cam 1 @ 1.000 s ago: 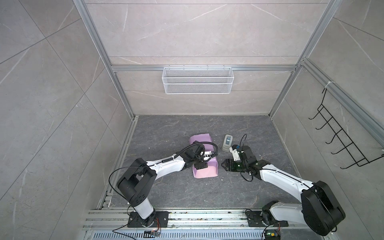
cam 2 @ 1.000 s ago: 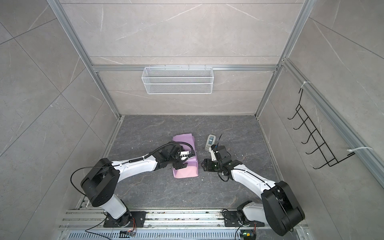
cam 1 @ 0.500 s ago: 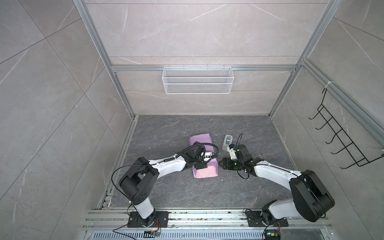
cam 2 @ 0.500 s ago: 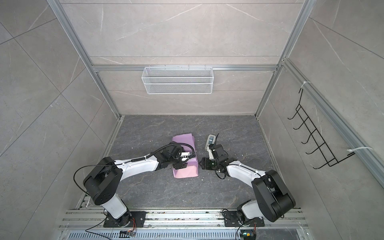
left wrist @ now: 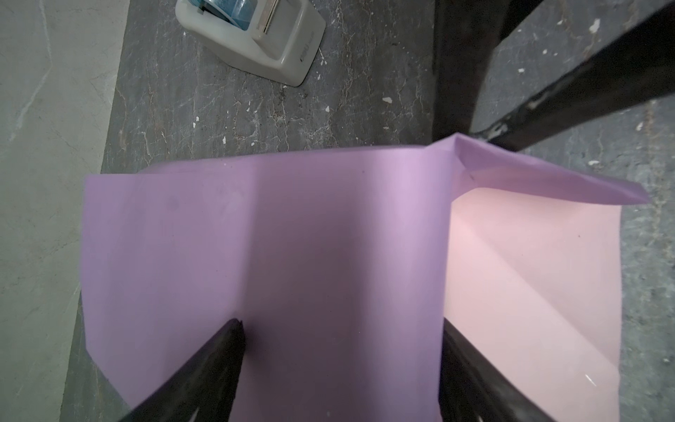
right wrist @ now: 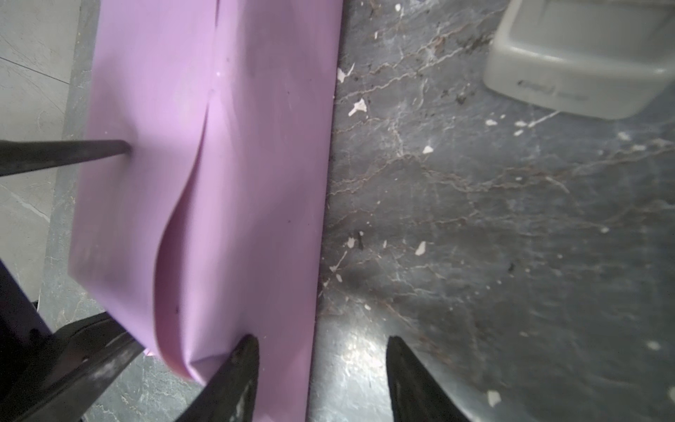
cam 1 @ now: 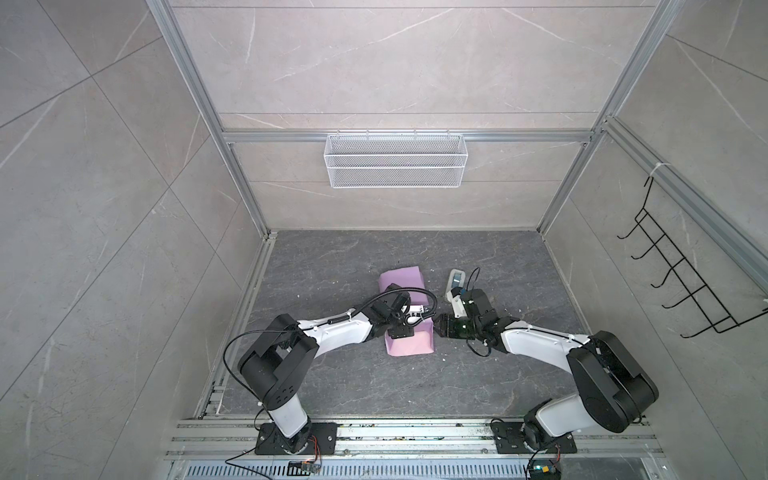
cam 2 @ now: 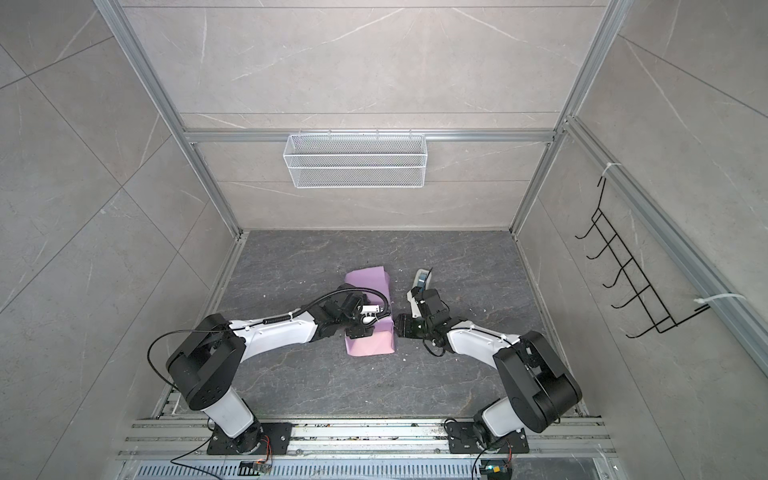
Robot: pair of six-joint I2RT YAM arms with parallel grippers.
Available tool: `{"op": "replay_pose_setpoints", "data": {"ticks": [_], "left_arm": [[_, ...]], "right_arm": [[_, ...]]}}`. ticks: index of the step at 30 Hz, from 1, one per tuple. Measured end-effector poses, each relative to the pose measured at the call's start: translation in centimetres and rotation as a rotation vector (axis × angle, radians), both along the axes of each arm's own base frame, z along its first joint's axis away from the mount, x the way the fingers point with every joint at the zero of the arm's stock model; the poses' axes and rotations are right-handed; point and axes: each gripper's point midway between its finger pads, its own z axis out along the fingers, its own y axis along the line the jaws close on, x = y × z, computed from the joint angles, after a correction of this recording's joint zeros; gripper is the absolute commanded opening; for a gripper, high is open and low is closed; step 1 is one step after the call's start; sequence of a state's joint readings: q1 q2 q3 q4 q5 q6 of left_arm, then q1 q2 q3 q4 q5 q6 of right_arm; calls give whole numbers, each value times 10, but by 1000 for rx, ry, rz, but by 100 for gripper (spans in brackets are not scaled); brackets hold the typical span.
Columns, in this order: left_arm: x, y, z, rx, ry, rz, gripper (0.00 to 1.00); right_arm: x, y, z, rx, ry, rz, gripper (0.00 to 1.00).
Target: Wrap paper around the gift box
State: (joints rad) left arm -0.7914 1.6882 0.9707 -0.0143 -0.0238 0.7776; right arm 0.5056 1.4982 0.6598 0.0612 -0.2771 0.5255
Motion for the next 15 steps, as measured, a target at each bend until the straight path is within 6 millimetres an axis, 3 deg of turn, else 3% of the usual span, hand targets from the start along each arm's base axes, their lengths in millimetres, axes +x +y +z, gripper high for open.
{"op": "replay_pose_setpoints", "data": {"ticks": [15], "left_arm": [[0,0,0,1,0,0,79]], "right_arm": [[-4,5,-2,6,-6,-2,56]]}}
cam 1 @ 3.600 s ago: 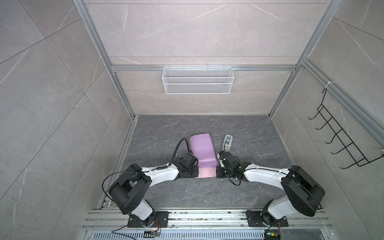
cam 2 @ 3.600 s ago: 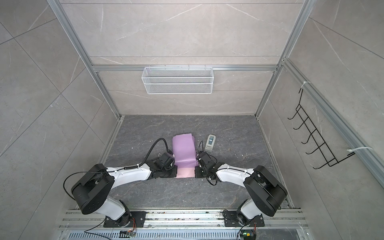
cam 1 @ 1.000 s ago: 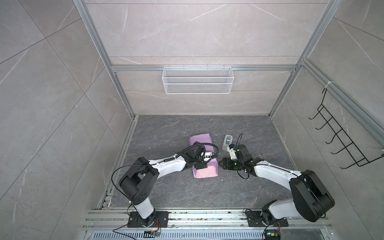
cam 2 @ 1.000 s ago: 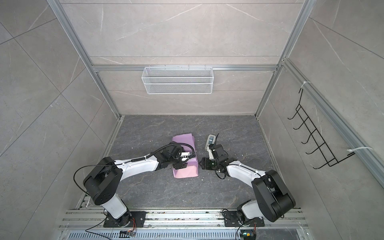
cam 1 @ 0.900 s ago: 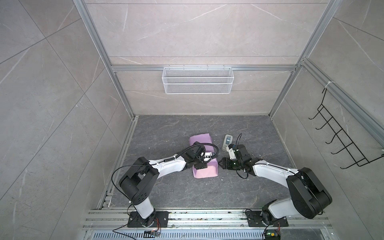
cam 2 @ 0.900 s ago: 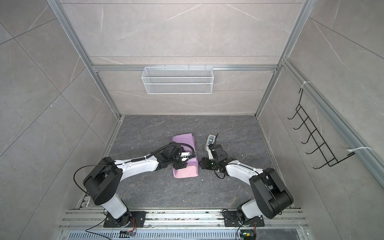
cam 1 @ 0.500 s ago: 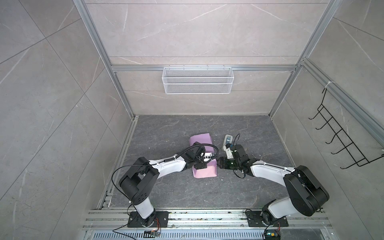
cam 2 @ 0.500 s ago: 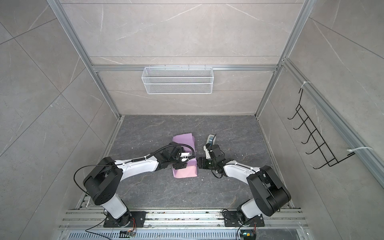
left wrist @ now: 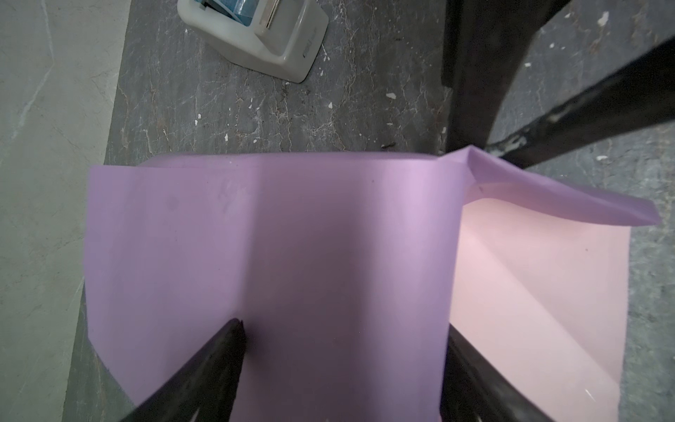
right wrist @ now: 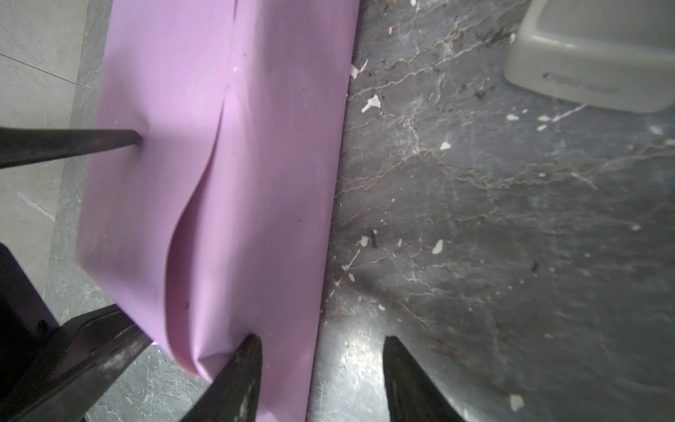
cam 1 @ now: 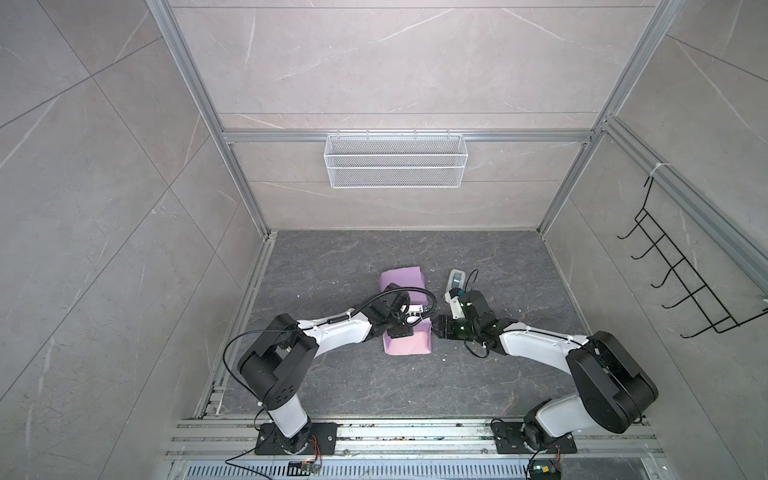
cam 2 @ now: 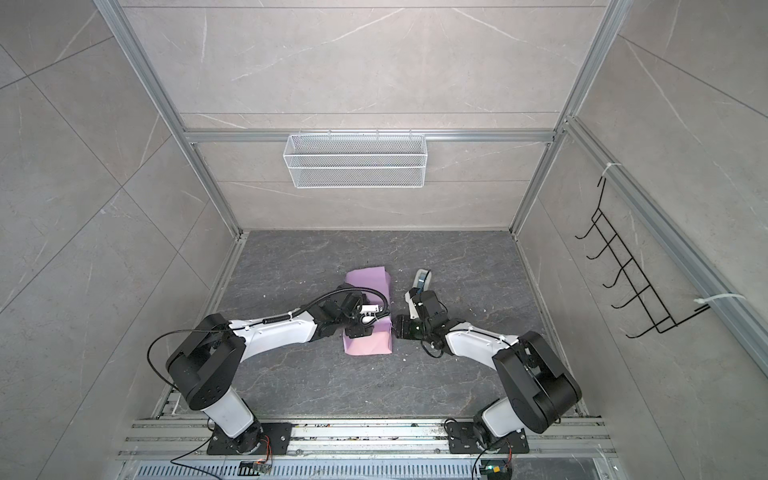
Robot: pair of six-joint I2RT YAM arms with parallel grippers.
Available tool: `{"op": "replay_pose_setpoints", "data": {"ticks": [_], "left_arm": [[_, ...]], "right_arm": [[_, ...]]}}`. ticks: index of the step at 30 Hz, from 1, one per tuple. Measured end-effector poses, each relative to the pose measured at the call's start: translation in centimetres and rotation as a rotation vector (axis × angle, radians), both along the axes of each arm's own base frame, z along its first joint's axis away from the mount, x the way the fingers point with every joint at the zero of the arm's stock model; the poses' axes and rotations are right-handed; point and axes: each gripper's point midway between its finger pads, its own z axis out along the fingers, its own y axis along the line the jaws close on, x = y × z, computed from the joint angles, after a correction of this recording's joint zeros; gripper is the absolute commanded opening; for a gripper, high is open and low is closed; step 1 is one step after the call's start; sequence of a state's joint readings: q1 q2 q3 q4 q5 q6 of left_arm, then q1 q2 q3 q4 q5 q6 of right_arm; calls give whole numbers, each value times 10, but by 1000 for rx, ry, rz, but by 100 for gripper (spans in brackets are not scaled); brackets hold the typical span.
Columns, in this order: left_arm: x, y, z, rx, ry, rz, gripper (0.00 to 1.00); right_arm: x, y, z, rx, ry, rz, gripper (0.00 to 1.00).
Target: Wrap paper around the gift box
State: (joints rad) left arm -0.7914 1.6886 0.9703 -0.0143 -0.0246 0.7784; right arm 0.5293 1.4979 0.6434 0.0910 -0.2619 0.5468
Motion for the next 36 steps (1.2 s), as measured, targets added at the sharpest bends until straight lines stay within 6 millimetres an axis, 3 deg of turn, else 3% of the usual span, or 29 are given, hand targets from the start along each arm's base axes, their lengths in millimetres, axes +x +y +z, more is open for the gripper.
{"op": "replay_pose_setpoints", "data": {"ticks": [13,36], "left_arm": [[0,0,-1,3,-1,-3,78],[0,0,-1,3,0,-3,78]], "right_arm": [[-10,8,-5,19,9,10,51],[-8,37,-5,94,-26,10,28]]}}
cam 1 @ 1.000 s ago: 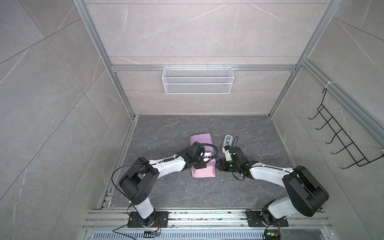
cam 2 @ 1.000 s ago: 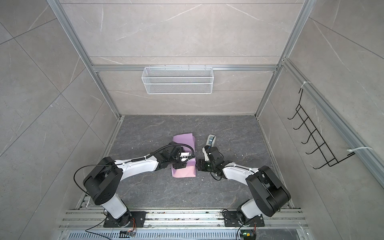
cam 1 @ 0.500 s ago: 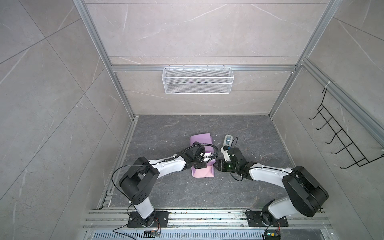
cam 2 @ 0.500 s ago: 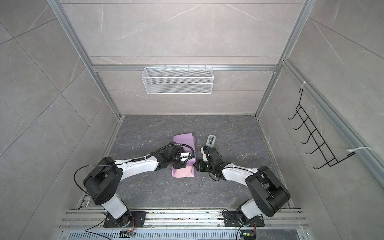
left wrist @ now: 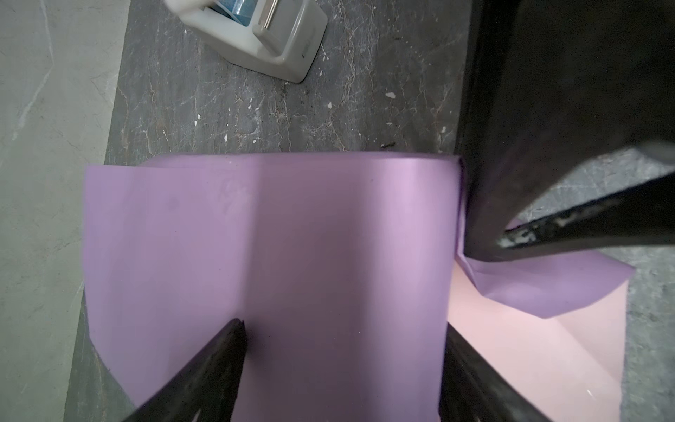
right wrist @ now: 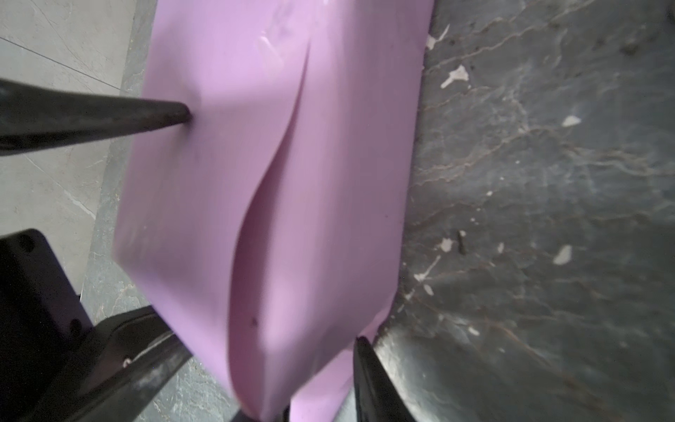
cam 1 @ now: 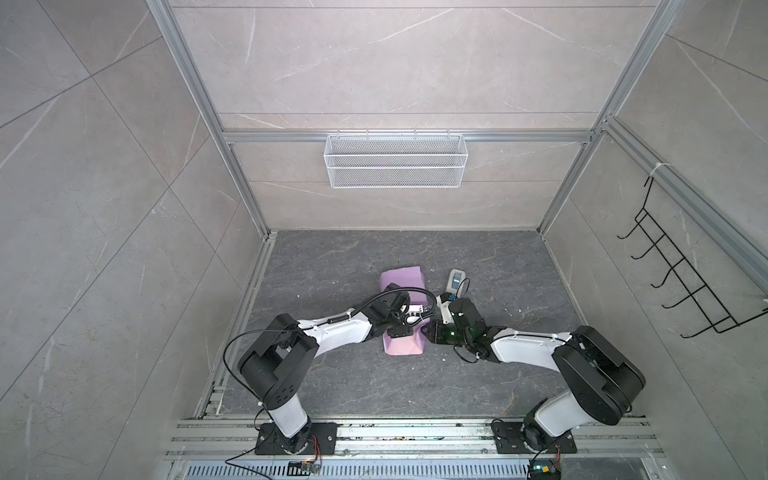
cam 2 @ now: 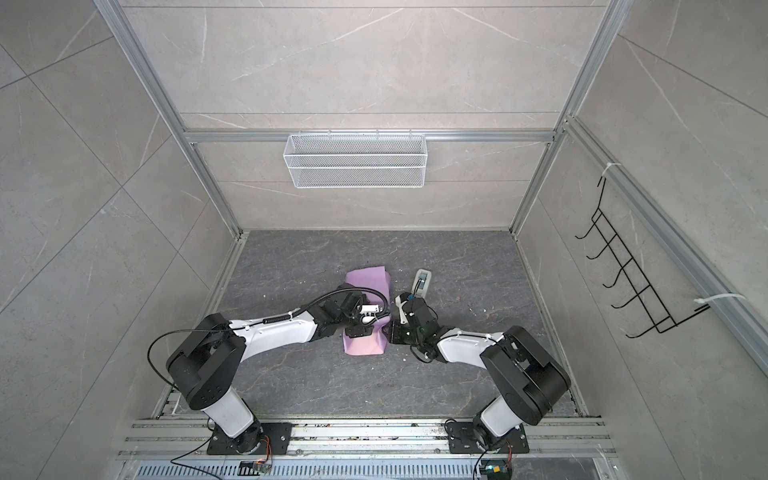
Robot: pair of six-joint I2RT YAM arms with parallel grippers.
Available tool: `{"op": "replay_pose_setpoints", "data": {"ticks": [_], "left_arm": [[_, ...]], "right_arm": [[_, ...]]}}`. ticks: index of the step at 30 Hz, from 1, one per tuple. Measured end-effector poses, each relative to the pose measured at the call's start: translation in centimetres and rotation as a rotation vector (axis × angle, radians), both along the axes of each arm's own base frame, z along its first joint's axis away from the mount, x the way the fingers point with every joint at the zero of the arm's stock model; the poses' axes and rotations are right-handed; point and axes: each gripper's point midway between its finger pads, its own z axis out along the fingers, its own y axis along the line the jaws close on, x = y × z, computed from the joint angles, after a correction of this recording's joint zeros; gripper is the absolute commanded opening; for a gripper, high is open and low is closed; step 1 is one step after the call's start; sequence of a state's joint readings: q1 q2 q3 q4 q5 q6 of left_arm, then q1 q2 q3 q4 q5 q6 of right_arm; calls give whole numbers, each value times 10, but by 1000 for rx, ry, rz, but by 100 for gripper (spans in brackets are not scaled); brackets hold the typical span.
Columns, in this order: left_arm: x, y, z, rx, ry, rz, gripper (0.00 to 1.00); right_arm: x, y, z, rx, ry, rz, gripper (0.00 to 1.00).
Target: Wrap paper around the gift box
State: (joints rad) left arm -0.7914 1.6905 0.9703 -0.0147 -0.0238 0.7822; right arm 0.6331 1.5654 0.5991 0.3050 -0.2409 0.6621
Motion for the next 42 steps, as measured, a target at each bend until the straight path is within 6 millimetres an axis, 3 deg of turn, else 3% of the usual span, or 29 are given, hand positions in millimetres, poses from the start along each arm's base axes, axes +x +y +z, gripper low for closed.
{"op": "replay_pose_setpoints", "data": {"ticks": [12,31,42], "left_arm": [[0,0,0,-1,3,-1,79],[-1,-1,1,-8,12,4,80],[-3,-3,1,-29,47,18,86]], "right_arm": [[2,5,-4,27,-27,-31,21],[-2,13,-7,63,-67,-44,21],[-2,19,-10,76,-88,-52,20]]}}
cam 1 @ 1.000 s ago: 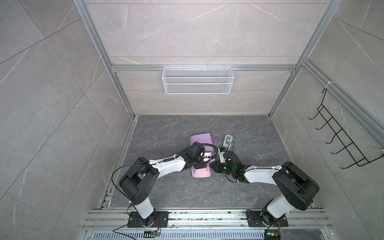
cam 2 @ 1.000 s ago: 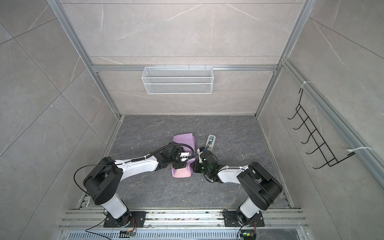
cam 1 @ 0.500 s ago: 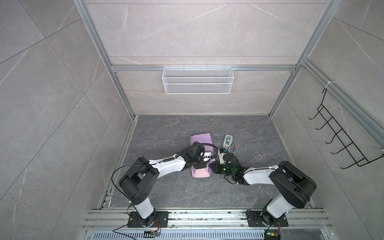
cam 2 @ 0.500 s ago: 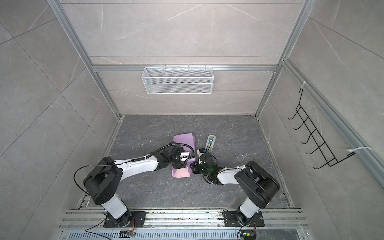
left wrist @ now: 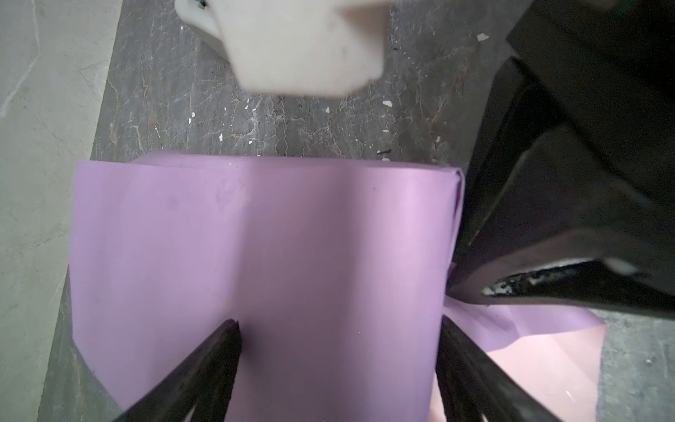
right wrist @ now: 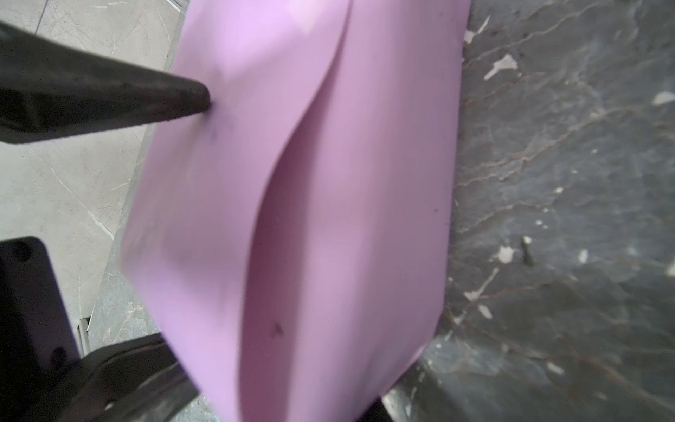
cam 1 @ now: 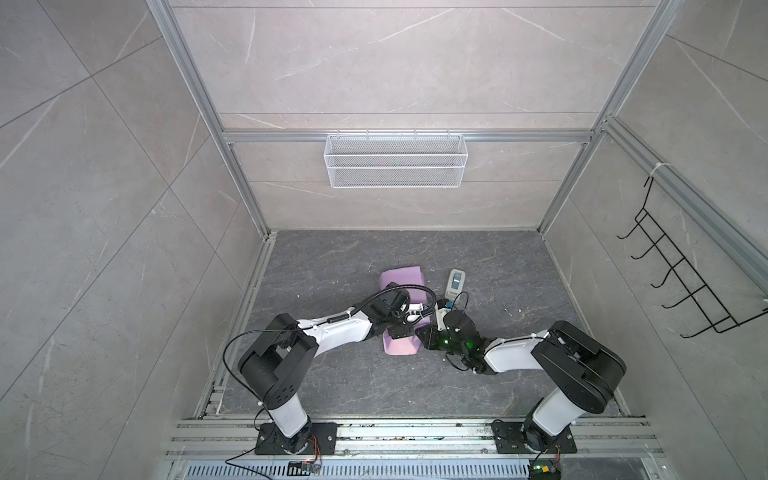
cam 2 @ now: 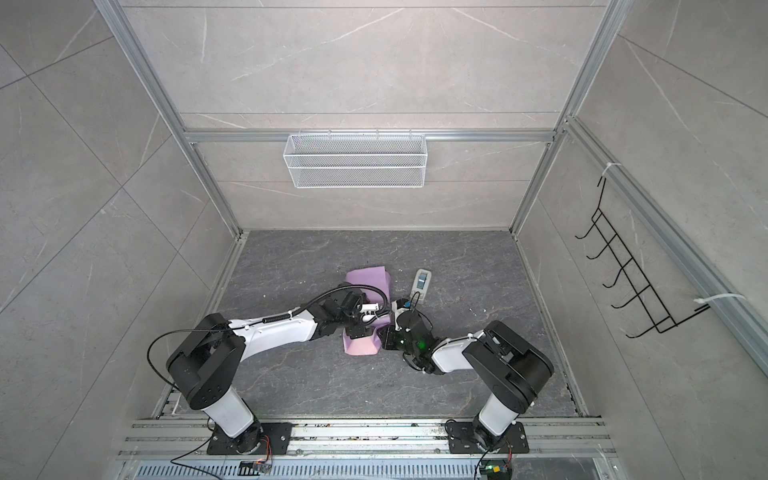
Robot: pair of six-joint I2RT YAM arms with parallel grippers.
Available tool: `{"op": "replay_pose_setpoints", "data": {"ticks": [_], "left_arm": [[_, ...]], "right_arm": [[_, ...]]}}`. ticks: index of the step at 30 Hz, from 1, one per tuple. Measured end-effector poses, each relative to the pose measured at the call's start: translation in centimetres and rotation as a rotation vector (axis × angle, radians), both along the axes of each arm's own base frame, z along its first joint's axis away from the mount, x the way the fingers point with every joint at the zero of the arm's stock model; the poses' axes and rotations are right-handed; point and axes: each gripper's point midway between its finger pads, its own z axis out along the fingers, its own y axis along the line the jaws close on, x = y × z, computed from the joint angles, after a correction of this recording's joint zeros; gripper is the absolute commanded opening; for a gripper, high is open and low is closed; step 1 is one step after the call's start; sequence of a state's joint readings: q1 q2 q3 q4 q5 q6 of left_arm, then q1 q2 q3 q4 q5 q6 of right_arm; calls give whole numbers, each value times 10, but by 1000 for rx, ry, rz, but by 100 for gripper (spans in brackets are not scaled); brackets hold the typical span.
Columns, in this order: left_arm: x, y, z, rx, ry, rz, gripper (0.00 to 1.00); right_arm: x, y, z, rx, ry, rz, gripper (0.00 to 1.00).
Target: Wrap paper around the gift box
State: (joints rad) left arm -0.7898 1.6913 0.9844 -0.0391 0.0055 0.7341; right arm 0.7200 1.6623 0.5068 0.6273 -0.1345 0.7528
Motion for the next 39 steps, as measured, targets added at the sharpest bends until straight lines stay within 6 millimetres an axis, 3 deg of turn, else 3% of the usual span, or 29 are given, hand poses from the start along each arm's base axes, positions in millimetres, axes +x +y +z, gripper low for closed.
{"op": "replay_pose_setpoints", "data": {"ticks": [39], "left_arm": [[1,-2,2,-52,20,53,89]], "right_arm": [[-1,3,-2,12,-22,-37,18]]}}
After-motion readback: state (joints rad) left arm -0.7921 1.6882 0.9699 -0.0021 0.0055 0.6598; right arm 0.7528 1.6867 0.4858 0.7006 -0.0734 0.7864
